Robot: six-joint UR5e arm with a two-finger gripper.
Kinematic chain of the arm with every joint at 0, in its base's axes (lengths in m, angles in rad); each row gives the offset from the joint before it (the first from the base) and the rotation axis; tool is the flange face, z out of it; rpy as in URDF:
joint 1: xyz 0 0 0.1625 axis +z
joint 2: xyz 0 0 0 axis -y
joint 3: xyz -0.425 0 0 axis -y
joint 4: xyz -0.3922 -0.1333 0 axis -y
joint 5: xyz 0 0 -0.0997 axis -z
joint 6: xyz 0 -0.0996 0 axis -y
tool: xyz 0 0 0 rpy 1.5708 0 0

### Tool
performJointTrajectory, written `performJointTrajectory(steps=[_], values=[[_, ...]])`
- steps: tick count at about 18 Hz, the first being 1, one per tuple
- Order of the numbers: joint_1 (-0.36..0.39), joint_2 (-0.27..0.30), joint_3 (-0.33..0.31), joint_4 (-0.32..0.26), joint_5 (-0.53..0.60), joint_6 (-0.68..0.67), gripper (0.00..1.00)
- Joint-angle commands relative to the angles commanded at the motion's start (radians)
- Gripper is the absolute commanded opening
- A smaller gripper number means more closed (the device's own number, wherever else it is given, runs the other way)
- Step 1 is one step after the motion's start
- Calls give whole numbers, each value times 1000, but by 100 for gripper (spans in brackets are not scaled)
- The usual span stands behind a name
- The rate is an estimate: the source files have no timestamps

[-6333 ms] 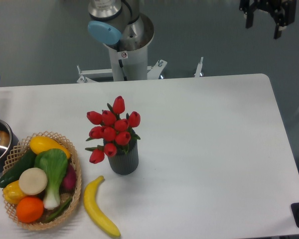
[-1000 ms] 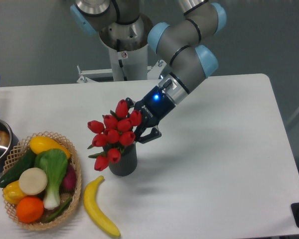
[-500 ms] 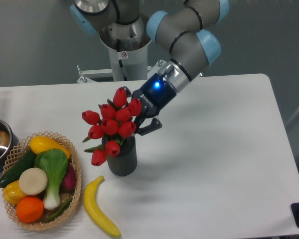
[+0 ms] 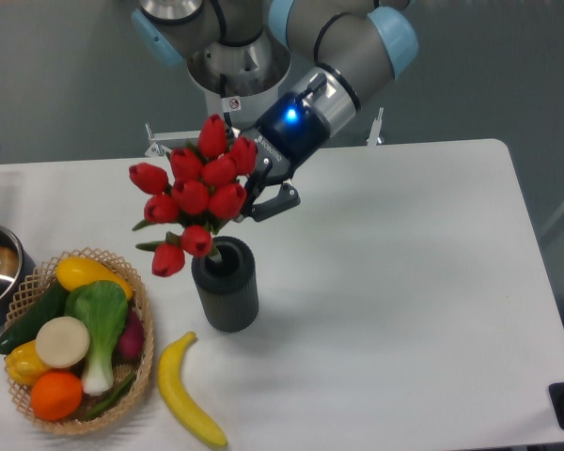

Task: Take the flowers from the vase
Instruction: 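Lift the tulip bunch up out of the vase and carry it away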

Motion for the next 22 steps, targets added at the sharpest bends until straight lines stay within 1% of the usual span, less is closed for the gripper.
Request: performJointTrajectory(steps=[3,6,9,12,16,18,20,22], values=[[12,5,72,-2,-3,-49,48],[34,3,121,0,-6,-104,48],[81,3,150,-2,-2,-135,48],[153,5,166,0,31,-146,48],[262,0,172,2,150,-141,48],[296,-9,201,6,184,-141,48],[337,-14,219,6,244,-135,48],[348,-41,236,6,268,-115,47]])
